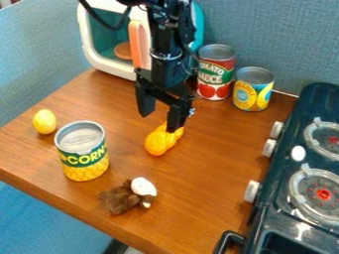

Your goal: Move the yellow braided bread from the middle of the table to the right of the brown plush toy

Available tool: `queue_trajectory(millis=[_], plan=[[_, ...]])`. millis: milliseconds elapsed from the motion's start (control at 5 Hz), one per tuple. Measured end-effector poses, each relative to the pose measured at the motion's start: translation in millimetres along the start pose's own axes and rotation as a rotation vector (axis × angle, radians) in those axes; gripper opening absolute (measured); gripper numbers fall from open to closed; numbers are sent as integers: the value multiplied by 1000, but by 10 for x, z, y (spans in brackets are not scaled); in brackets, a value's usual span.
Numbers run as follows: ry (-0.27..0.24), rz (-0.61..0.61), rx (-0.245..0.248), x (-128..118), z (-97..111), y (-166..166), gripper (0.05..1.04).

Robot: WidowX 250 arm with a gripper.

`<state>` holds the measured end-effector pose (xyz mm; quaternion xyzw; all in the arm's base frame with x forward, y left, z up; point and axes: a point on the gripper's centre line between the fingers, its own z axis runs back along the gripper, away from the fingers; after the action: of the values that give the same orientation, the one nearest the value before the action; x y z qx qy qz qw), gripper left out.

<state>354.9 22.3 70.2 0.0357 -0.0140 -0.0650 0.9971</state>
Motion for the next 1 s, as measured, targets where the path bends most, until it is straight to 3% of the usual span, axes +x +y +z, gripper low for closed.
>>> queue_trajectory(millis=[200,600,800,1000], plan=[[55,11,-5,-22,-151,-9,1001],[98,31,-10,67,-276,5,1001],[127,42,-12,47,-383,-4,949],[150,69,12,62,-414,37,743]])
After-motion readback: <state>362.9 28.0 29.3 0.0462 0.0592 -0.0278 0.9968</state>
